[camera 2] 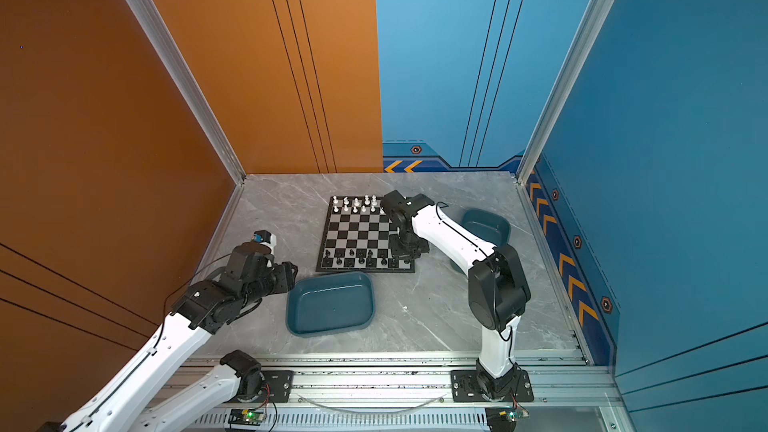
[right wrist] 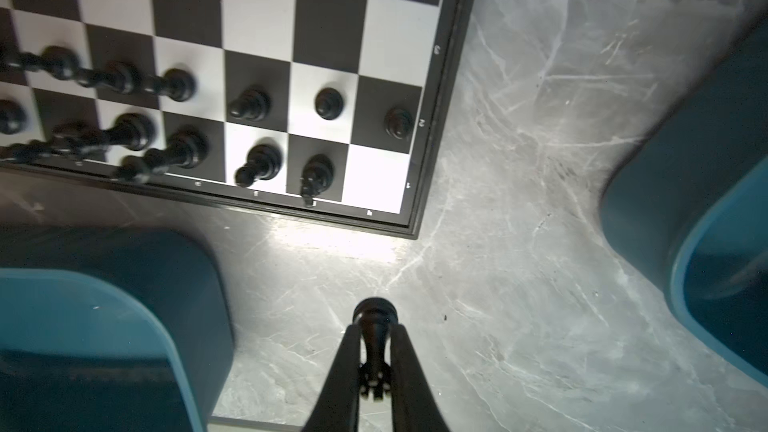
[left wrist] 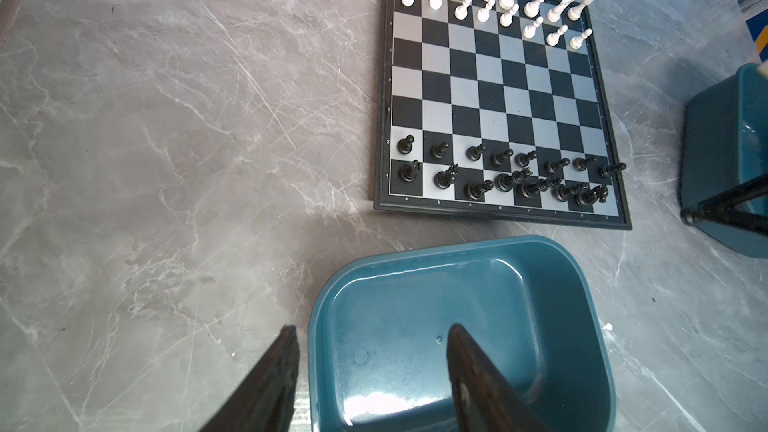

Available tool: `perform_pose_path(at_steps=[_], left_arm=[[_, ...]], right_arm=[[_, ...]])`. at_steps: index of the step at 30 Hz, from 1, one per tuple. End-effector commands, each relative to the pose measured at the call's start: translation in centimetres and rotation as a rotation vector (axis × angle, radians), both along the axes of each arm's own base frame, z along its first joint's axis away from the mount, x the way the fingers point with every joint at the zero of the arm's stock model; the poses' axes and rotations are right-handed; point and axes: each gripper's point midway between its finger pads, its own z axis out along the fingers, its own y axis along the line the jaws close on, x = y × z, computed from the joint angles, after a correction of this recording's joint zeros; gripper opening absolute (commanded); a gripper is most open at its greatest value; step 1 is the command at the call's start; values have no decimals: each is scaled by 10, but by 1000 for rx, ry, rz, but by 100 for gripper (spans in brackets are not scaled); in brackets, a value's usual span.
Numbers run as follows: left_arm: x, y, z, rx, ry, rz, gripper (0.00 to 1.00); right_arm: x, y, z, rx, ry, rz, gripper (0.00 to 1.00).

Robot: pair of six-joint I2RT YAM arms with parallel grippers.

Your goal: Set up the chess pieces on the board

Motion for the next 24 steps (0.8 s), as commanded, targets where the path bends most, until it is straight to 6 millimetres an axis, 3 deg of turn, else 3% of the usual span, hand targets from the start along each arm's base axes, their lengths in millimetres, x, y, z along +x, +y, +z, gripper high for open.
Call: perform_pose_path(at_steps=[1,12,24], left_arm=[[9,-8,17,-7,-48,-29,59],[21,-14,18,17,-30,-42,58],[28,-18,15,38,-7,-51,58]], right_arm=[[4,-5,-13,-37,5,23,15],[22,-3,-40,-40,40,18,15],[36,6,-51,-29,55,22,15]])
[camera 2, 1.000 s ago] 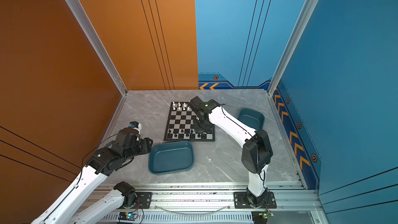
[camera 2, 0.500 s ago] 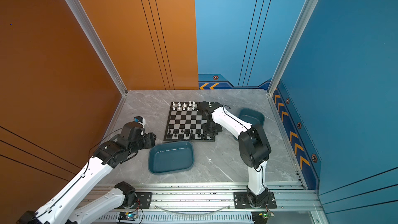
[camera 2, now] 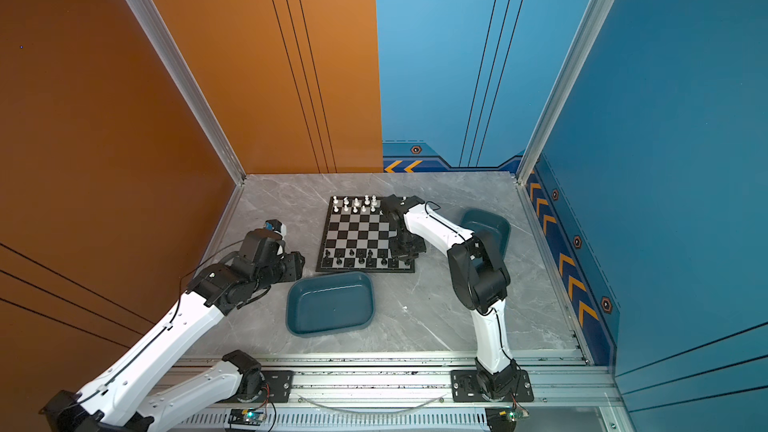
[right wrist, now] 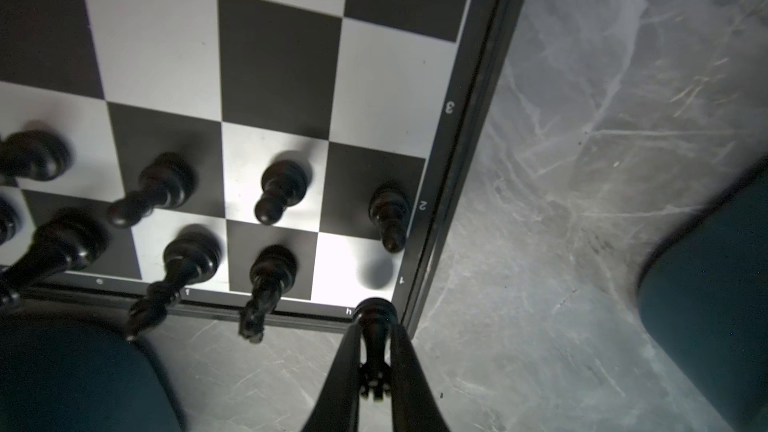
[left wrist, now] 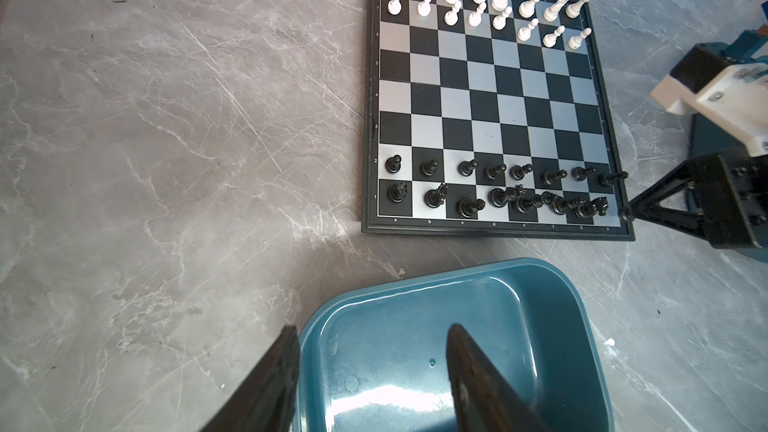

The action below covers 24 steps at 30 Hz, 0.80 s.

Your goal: Set up the chess pieces on the board

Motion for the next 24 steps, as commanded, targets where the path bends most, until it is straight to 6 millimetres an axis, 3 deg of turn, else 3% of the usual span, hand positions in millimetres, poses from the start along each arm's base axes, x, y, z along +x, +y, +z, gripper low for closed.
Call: perform_pose_path(at_steps=[1,2,3,14,24], left_arm=[[4,-4,12,5,-26,-21,58],[5,-4,12,7,-27,-24,58],[5,-4,12,9,-26,-26,58],[13,-7,11,45,-21,-56,58],[18,-8,11,48,-20,-65,58]], right_arm=[[8,4,3,22,-7,6,15],[9,4,4,24,-12,4,15],[8,4,-7,11,14,4,15],[14,10,-16,16,35,-10,17],[11,12,0,39,33,-23,25]])
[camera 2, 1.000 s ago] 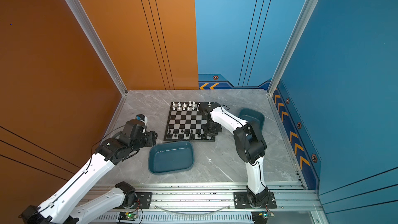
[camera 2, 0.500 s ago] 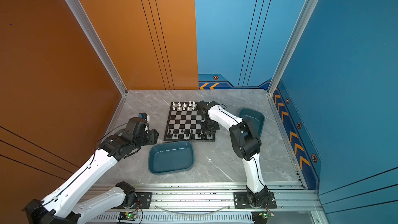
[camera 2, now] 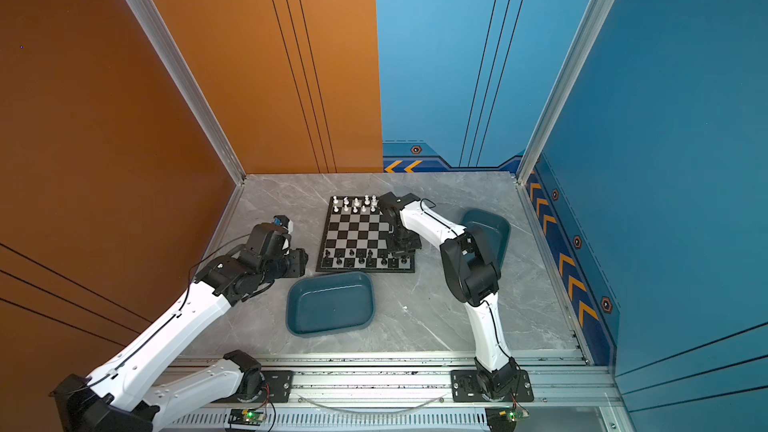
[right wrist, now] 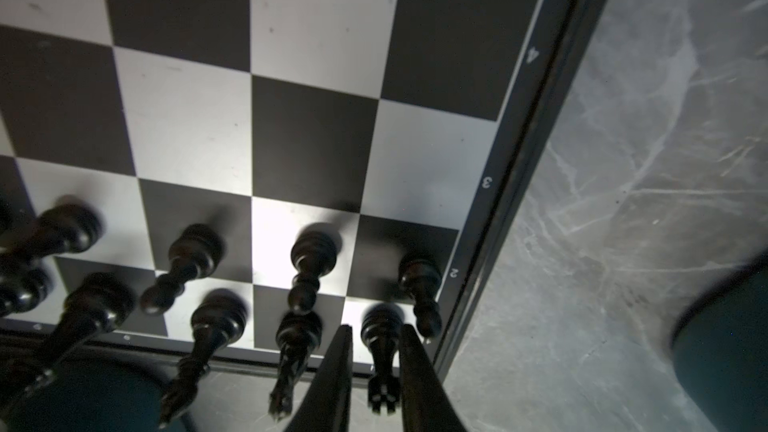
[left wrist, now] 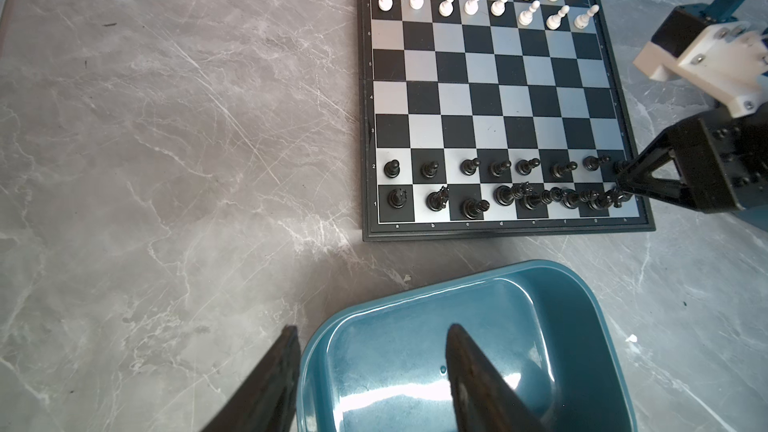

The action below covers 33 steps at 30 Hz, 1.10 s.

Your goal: Set up the chess pieces on the board

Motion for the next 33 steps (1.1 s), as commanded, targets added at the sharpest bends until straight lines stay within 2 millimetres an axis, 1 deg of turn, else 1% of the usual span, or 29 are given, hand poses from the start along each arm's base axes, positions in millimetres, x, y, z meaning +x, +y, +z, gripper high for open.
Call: perform_pose_path(at_steps=[1,7,13,17,18,26,33], left_arm=[[8,-3,13,-13,-32,-12,58],[11,-5,12,-20,-37,-16,57],[12,-6,10,-26,-36,-16,57],[10,-6,10,-28,-40,-15,57],[9,-5,11,-29,-43,-15,57],[6,-3,12,-33,-49,-13,56],[3,-1,10,-35,-48,-11,56]], right_arm=[[-7,-1,11,8,23,-15,26],[-6,-3,24,7,-1,-15,28],[-11,-8,13,-19,26,-8,26],[-13,-7,11,-25,26,-2,19],[-13,-7,12,-27,25,-2,19],[-18,-7,11,-32,29,-6,19],[-22,-11,9,-42,33,-15,19]])
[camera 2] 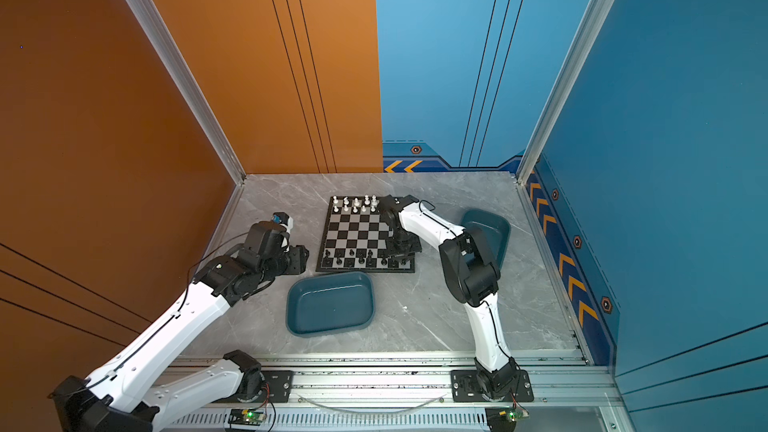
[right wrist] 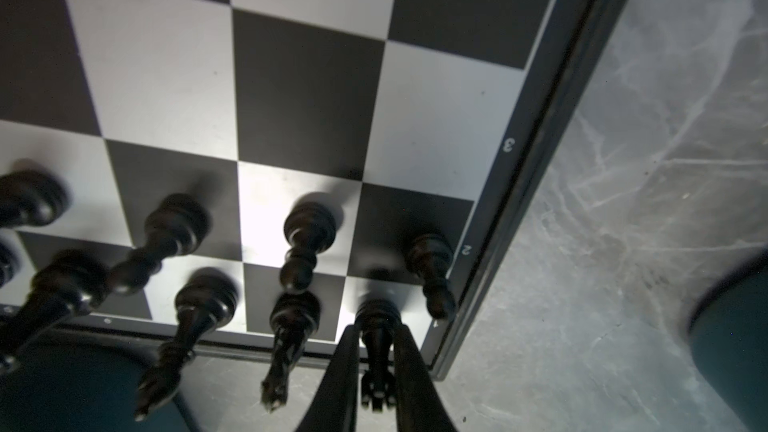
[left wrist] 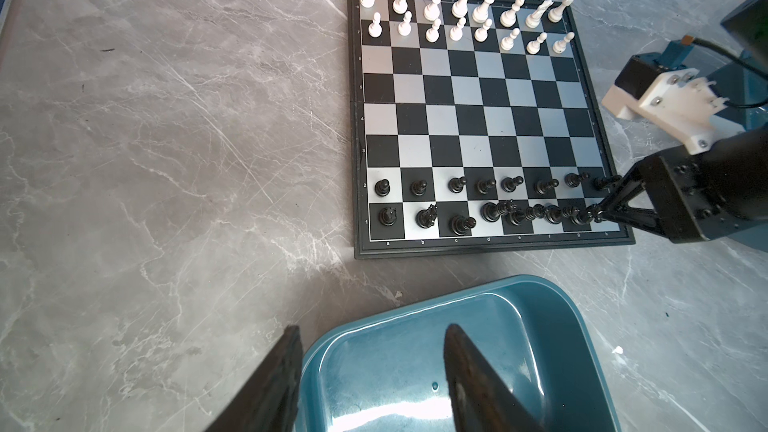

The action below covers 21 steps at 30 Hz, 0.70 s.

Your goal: Set up the chess pieces on the board

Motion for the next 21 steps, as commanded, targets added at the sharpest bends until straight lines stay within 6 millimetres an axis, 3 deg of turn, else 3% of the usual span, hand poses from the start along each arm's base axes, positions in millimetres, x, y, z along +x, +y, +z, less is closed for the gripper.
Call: perform_pose_path(at_steps=[1,8,10,21], left_arm=[[-3,1,2,-12,-6,-8,56],[-5,2,2,-15,-9,-8,56],[-6,2,3,-17,-11,-9,56],[-8,5,5,-18,-22,1,56]], right_arm=[[-8,-8,14,-27,-12,-14,19],[-6,-9,14,-31,-23,-19,29],[-3,-9,26,-15,-50,-23,30],[-2,-5,45,21,-83,-28,43]])
